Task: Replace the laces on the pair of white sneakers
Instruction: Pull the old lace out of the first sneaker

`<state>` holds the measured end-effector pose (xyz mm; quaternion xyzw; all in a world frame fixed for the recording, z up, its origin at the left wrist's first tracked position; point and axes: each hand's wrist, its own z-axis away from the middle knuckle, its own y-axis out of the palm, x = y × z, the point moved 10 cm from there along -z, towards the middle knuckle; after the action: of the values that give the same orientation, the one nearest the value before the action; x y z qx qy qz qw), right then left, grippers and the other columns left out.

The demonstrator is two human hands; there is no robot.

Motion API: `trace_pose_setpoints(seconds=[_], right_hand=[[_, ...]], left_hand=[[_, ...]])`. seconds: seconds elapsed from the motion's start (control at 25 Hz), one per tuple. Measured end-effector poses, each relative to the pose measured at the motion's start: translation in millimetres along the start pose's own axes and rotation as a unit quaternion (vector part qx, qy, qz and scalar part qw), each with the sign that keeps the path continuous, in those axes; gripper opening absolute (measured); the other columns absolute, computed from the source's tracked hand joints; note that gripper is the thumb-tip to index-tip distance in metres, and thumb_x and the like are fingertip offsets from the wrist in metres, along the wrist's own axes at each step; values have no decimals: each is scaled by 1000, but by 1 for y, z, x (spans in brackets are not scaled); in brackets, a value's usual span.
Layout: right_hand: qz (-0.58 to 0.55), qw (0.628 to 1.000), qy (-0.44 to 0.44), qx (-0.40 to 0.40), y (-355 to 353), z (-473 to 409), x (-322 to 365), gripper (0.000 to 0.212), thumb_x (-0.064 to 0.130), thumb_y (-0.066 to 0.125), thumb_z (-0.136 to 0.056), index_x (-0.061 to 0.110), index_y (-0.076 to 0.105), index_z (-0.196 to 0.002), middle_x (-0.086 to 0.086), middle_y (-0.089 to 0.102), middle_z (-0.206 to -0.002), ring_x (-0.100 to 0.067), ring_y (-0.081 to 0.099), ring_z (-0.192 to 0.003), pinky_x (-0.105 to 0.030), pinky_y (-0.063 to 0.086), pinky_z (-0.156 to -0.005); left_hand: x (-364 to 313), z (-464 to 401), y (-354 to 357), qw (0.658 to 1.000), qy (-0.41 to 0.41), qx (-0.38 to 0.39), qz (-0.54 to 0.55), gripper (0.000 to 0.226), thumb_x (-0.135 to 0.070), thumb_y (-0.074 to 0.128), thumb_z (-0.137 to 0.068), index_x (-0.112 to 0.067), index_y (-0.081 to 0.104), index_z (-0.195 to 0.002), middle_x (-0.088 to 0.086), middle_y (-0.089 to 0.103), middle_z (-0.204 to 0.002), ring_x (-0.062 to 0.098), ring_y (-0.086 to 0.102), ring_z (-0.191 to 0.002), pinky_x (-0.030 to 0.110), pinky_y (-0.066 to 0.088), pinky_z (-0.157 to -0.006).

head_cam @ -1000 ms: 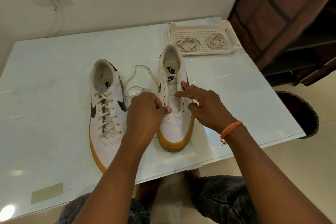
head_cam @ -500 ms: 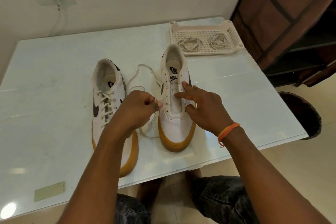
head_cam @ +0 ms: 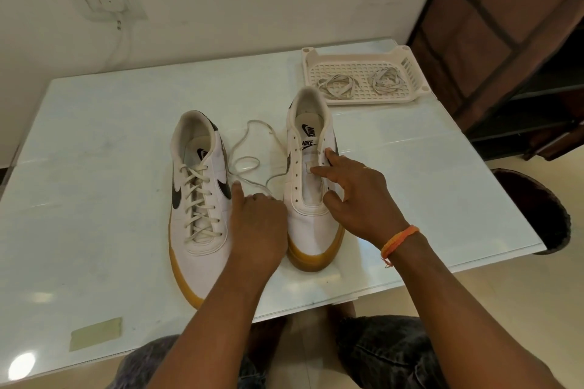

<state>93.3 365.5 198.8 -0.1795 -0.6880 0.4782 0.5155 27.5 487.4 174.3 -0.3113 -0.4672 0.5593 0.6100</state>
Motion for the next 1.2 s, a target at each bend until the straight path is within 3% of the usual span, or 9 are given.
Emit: trace_pose_setpoints(seconds=[0.12, 0.36, 0.48, 0.56, 0.72, 0.84, 0.96, 1.12, 1.2], right_hand=[[10, 1000, 4, -3, -1, 1, 4, 44, 22, 60, -88, 26, 58, -133, -4, 37, -153, -23, 38, -140, -55, 33, -111], [-52, 997, -14, -59, -15, 2, 12, 48, 24, 61, -82, 22, 59, -131, -3, 45, -148, -21, 43, -135, -51, 38, -108], [-200, 976, -74, -55, -24, 7, 38, 77, 22, 69, -76, 20, 38, -147, 8, 43, -148, -10, 41, -135, -36, 41, -109], [-325, 937, -125, -19, -27, 11, 64, 96, 7, 79, -76, 18, 22, -152, 17, 40, -147, -6, 40, -136, -26, 40, -108], [-474, 878, -65, -4, -35, 9, 59, 52, -4, 61, -87, 18, 50, -134, -7, 67, -109, -19, 66, -93, -35, 57, -77], [-448, 894, -5, 17, -41, 7, 33, 24, -2, 50, -96, 7, 67, -110, -12, 61, -70, -20, 52, -58, -32, 46, -52], [-448, 888, 63, -87, -78, 4, -21, 20, 2, 48, -98, 0, 67, -93, -8, 49, -63, -13, 44, -50, -29, 40, -48], [-185, 897, 179, -360, -145, 37, -111, 23, -1, 51, -94, 6, 71, -103, -13, 63, -79, -19, 59, -68, -39, 56, -63], [-49, 880, 227, -413, -161, 57, -128, 21, 1, 52, -95, -1, 69, -108, -21, 67, -93, -29, 63, -83, -36, 55, -79]], left_hand=[[-1, 3, -12, 994, -24, -62, 91, 22, -9, 41, -97, -14, 55, -113, 4, 59, -112, 22, 59, -104, 32, 39, -92], [26, 9, -40, 949, -62, -153, 270, 16, -9, 47, -96, -14, 59, -88, 2, 61, -90, 17, 61, -82, 27, 44, -69], [35, 23, -94, 865, 4, -305, 398, 26, -12, 63, -91, -18, 60, -66, -7, 60, -65, 6, 56, -59, 19, 44, -57], [25, 42, -121, 783, 74, -349, 509, 12, -12, 66, -90, -18, 74, -84, -8, 70, -78, 4, 64, -70, 12, 50, -69], [25, 44, -121, 679, 76, -325, 653, 18, -13, 70, -87, -20, 76, -104, -6, 74, -90, 8, 70, -77, 21, 58, -68], [20, 28, -113, 713, 101, -279, 636, 19, -19, 75, -83, -24, 75, -102, -8, 69, -99, 10, 66, -90, 24, 57, -70], [15, 14, -93, 743, 84, -221, 626, 24, -25, 77, -81, -36, 70, -101, -13, 62, -109, 4, 60, -95, 15, 53, -70], [23, 2, -62, 848, -21, -209, 486, 49, -38, 75, -82, -26, 59, -127, -4, 54, -125, 15, 51, -115, 21, 39, -85], [13, -5, -42, 880, -28, -130, 456, 73, -44, 76, -79, -24, 43, -141, 1, 46, -136, 20, 43, -125, 22, 32, -89]])
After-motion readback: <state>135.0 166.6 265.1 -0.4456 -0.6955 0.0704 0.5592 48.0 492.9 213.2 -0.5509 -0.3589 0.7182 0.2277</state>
